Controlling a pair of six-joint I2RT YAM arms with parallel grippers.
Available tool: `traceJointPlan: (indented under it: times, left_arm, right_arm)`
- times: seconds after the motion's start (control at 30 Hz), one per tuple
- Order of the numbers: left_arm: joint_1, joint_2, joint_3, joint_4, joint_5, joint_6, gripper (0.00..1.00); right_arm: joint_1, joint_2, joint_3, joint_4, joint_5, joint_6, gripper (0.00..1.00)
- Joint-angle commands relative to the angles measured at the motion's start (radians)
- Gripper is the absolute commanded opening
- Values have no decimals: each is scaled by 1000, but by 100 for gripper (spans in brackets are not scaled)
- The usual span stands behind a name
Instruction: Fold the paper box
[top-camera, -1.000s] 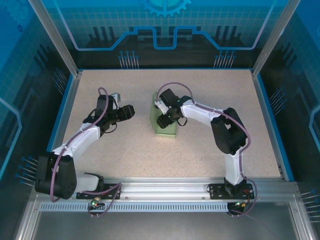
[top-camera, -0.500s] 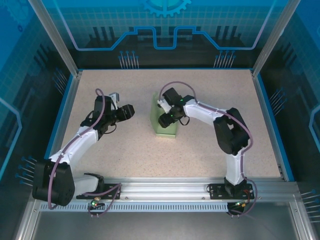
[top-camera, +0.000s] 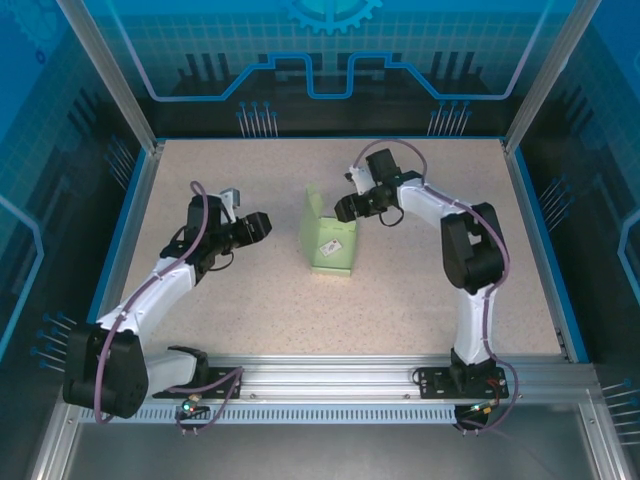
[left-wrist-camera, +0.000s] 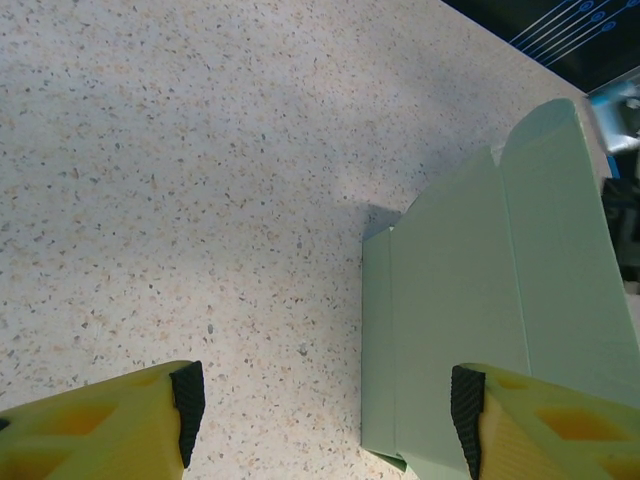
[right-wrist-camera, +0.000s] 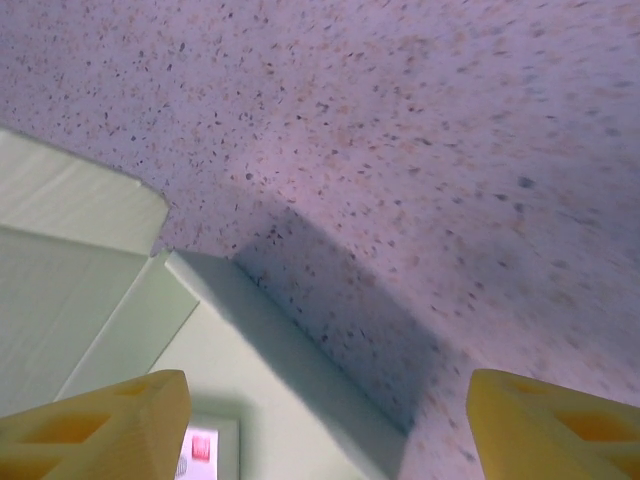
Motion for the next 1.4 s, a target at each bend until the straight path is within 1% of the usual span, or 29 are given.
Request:
traceJointPlan:
  times: [0.0,0.1,0.2,0.47,0.67,0.8,0.9,1.03,1.1,1.17,1.23,1.37]
  left_arm:
    - [5,-17,-31,6,33,-18,69]
    - [5,-7,-41,5,28,-14,69]
    - [4,7,-44,19,33,-20,69]
    - [-11,38,-43,27,14,-13,69]
    - [-16,44,-68,23,-32,-12,69]
    - [-16,34,-84,10,-74,-8,70]
    - [-18,7,-111,-3,-102,-8,70]
    - [-21,-68,-152,-27,-123,-13,70]
    - [-27,-116,-165,-51,-126,-13,70]
    - [-40,-158,-173,-74,-124,-13,70]
    - [-70,-201,-180,-94,-124,-8,70]
    - [-148,-254,-212,-81,-140,-20,71]
  right_arm:
    - [5,63,67,-48,-116,-4,74]
    - [11,77,73,-78,-133,-11,73]
    - [10,45,22,-67,-141,-5,72]
    - [13,-78,-161,-7,-203,27,70]
    - [66,-183,-340,72,-202,74,70]
    - [116,-250,-437,106,-150,99,70]
    - [109,-330,-488,129,-99,106,70]
    - [69,-414,-492,177,-30,73,71]
    - [67,-433,-482,220,-3,32,71]
    - [69,-437,-470,262,-6,-20,72]
    - [73,-427,-450,300,-9,-79,72]
    - [77,-384,-391,318,-24,-172,72]
